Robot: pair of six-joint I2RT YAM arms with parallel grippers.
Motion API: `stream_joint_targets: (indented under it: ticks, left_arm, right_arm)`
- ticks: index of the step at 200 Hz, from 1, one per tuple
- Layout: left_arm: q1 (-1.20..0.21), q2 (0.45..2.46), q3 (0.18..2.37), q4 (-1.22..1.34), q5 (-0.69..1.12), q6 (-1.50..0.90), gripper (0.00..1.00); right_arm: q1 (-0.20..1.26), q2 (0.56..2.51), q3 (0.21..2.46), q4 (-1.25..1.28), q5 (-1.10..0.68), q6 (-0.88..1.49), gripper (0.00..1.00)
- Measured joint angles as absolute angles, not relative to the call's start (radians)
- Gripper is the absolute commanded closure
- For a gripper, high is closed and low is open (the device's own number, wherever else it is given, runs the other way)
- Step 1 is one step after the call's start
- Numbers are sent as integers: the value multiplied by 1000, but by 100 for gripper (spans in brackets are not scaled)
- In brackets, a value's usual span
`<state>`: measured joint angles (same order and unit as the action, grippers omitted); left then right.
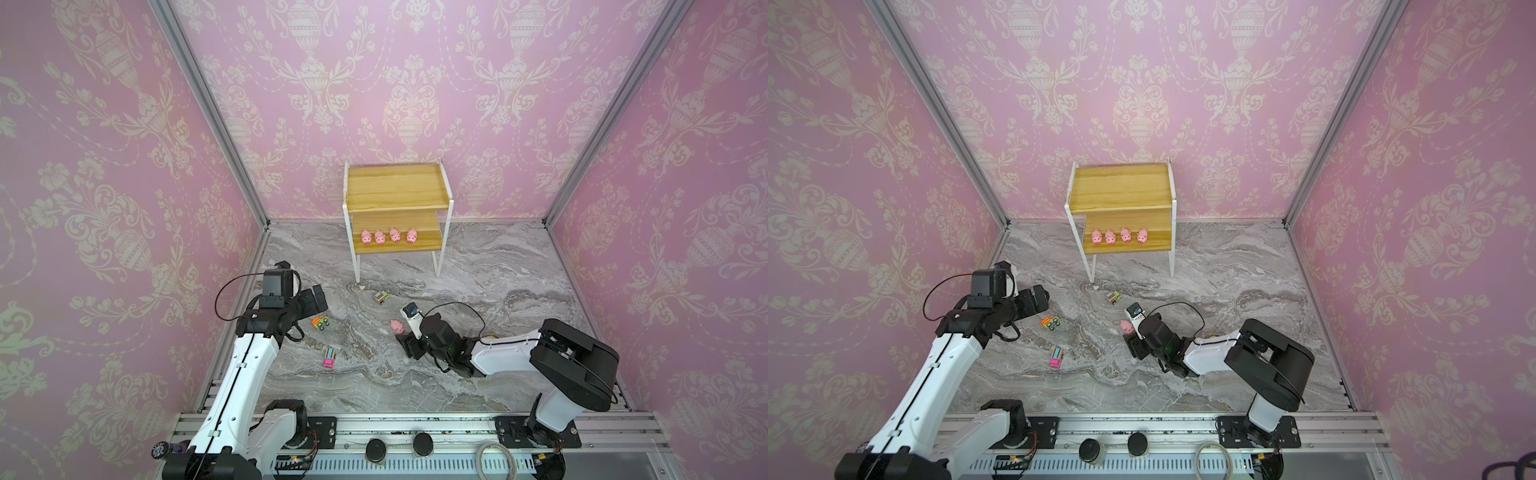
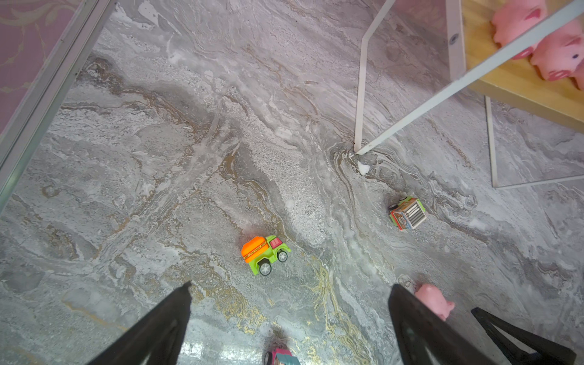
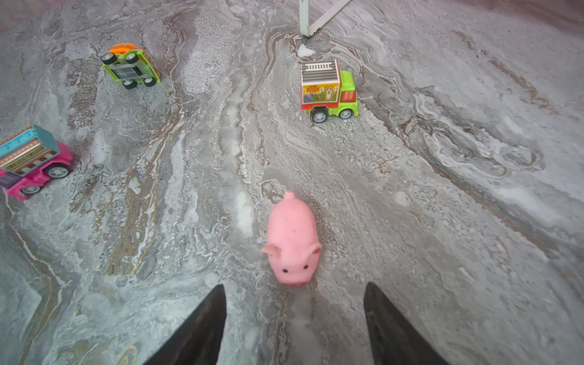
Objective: Organize plastic toys on shelves
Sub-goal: Rotate the plastic toy at the center of the table, then pick up the plastic toy from the center of the table.
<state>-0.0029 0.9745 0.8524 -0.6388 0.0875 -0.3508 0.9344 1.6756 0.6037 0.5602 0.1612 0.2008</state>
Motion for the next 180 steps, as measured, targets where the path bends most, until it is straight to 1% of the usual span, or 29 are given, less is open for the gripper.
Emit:
stream_joint_targets:
  ticks: [26, 86, 136, 161, 180]
  left_arm:
    - [-9, 970, 852, -628, 101, -345, 1]
    - [-11, 970, 852, -624, 104, -337, 1]
    - [-11, 971, 851, -621, 104, -333, 1]
    - [-11, 975, 851, -620, 104, -331, 1]
    - [-11, 977, 851, -620, 104, -331, 1]
  right_arm:
    - [934, 1720, 603, 624, 146, 196, 35]
    - [925, 1815, 603, 706, 127, 186, 46]
    - [916, 1831, 603, 740, 123, 183, 61]
    - [916, 1831, 603, 749, 118, 185, 73]
    - [916, 1833, 603, 756, 113, 184, 78]
